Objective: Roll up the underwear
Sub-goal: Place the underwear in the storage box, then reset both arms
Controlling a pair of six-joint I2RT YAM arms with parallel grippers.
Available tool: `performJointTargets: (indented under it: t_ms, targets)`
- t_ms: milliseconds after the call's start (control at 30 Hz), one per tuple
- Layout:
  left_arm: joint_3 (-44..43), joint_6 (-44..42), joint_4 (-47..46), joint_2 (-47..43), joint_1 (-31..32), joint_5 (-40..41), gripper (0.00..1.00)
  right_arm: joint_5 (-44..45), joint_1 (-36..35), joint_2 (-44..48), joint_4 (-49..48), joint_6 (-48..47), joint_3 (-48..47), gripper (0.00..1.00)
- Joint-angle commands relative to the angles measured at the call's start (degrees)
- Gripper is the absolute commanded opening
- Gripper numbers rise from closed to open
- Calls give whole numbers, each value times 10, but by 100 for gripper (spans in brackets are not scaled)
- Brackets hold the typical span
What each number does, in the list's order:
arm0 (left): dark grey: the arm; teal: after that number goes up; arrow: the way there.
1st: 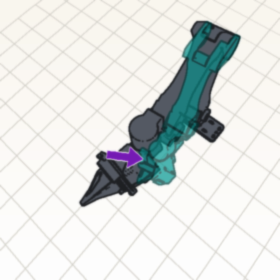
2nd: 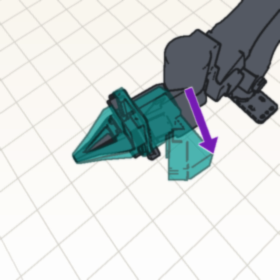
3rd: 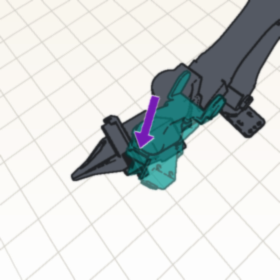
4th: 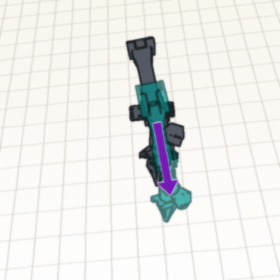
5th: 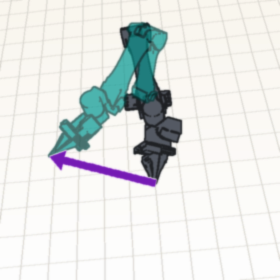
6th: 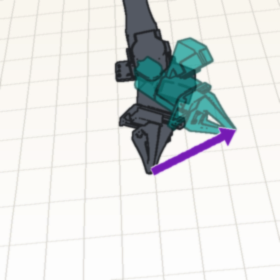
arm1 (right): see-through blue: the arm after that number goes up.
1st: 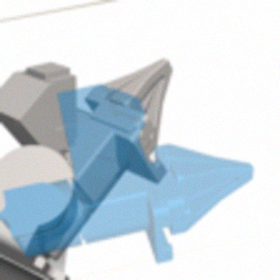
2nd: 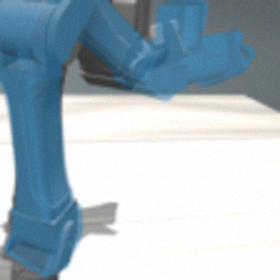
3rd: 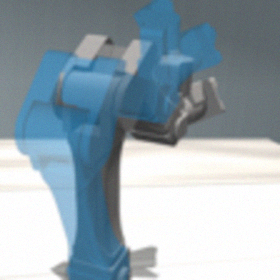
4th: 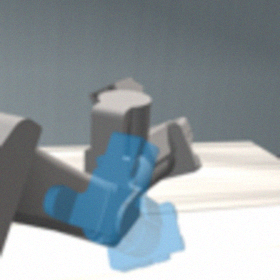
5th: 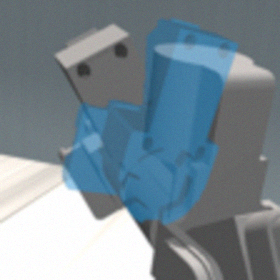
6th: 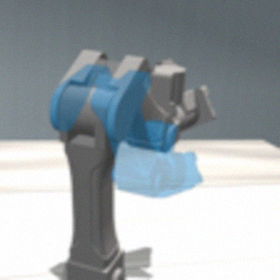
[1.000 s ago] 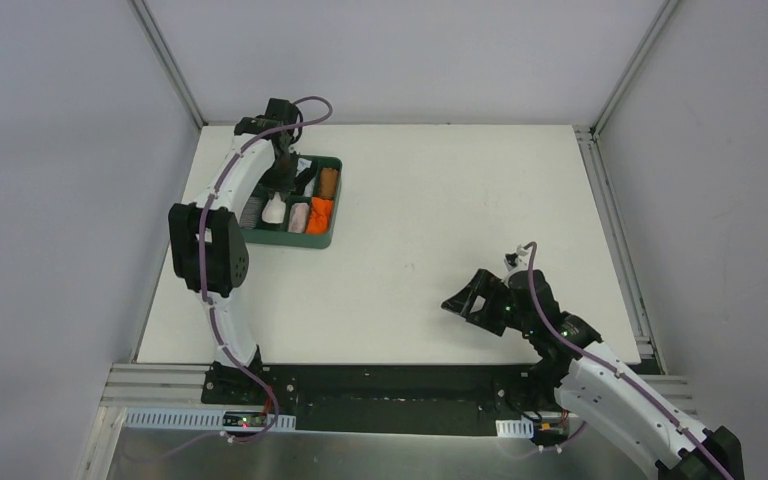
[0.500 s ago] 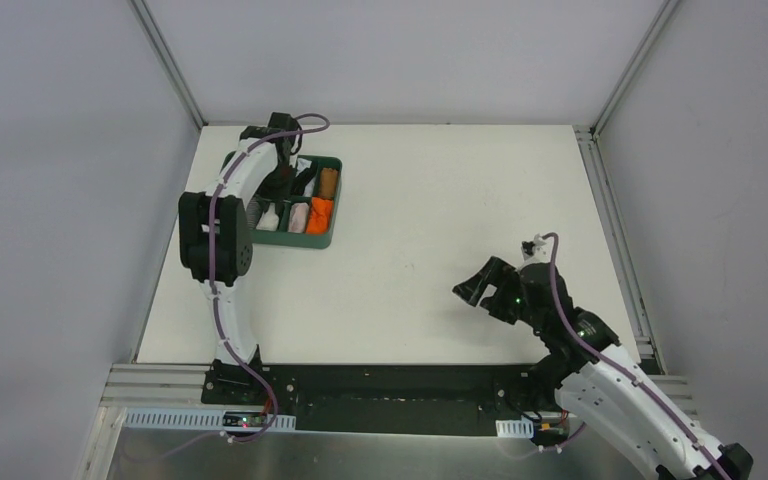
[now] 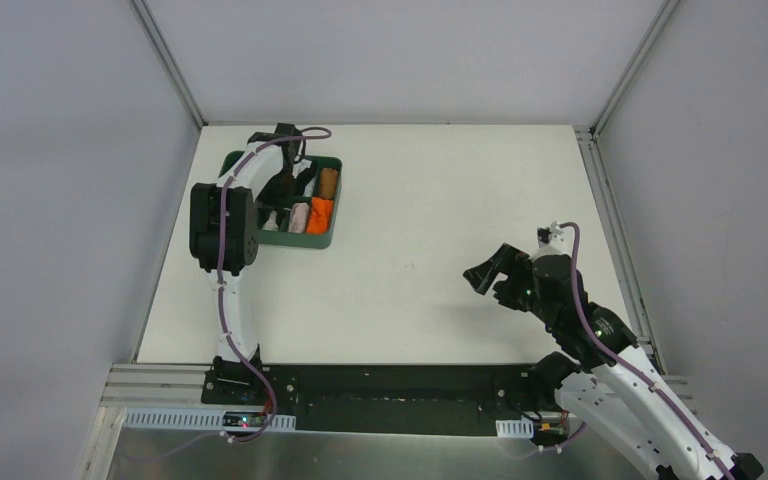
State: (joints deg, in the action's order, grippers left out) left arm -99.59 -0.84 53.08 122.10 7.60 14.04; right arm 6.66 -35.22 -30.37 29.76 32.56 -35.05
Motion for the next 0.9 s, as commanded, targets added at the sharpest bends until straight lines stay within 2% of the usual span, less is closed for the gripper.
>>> performJointTargets:
  t_ms: [0,100,133,167,567,733,867]
  targets:
    - [-21,6,21,17,-2,11,33,4,0,2,5,19,-14,89]
    - [-22,7,30,7,-2,20,69,4,0,-7,7,23,-21,89]
    - [-20,7,30,-1,-2,18,78,6,0,-11,11,21,-25,89]
    - [-19,22,32,-10,-2,16,82,9,0,-16,15,19,-30,89]
    - [-21,64,44,-173,-1,-41,81,61,1,-84,62,18,-82,90]
    - [1,89,46,-257,-1,-83,82,178,1,-115,133,32,-138,99]
    - [35,117,45,-333,-1,-125,83,256,0,-142,200,40,-190,100]
